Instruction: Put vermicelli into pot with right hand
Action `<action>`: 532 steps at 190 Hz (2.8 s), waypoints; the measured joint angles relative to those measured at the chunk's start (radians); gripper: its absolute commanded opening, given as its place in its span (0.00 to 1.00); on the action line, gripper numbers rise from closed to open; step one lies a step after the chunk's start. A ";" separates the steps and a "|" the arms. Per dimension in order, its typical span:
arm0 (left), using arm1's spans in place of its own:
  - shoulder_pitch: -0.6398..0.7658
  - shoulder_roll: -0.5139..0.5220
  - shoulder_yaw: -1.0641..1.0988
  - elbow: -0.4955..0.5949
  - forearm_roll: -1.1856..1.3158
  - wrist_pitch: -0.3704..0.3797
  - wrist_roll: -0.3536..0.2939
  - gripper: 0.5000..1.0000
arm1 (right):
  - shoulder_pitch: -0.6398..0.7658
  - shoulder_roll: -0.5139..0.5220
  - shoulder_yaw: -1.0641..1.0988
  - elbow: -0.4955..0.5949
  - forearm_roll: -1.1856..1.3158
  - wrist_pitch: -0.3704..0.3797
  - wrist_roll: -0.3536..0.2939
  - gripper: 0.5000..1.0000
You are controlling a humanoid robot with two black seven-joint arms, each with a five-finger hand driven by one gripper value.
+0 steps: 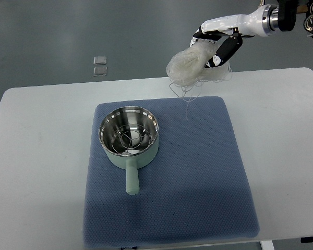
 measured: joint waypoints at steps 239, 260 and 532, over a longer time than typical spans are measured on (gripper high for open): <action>0.000 0.000 0.000 -0.012 0.000 0.000 0.061 1.00 | -0.149 0.504 -0.015 -0.179 -0.073 -0.098 -0.054 0.00; 0.000 0.000 0.000 -0.012 0.000 0.000 0.068 1.00 | -0.157 0.507 -0.017 -0.196 -0.092 -0.119 -0.054 0.51; 0.000 0.000 0.000 -0.012 0.000 0.000 0.071 1.00 | -0.644 0.231 0.761 -0.291 0.749 -0.269 0.064 0.86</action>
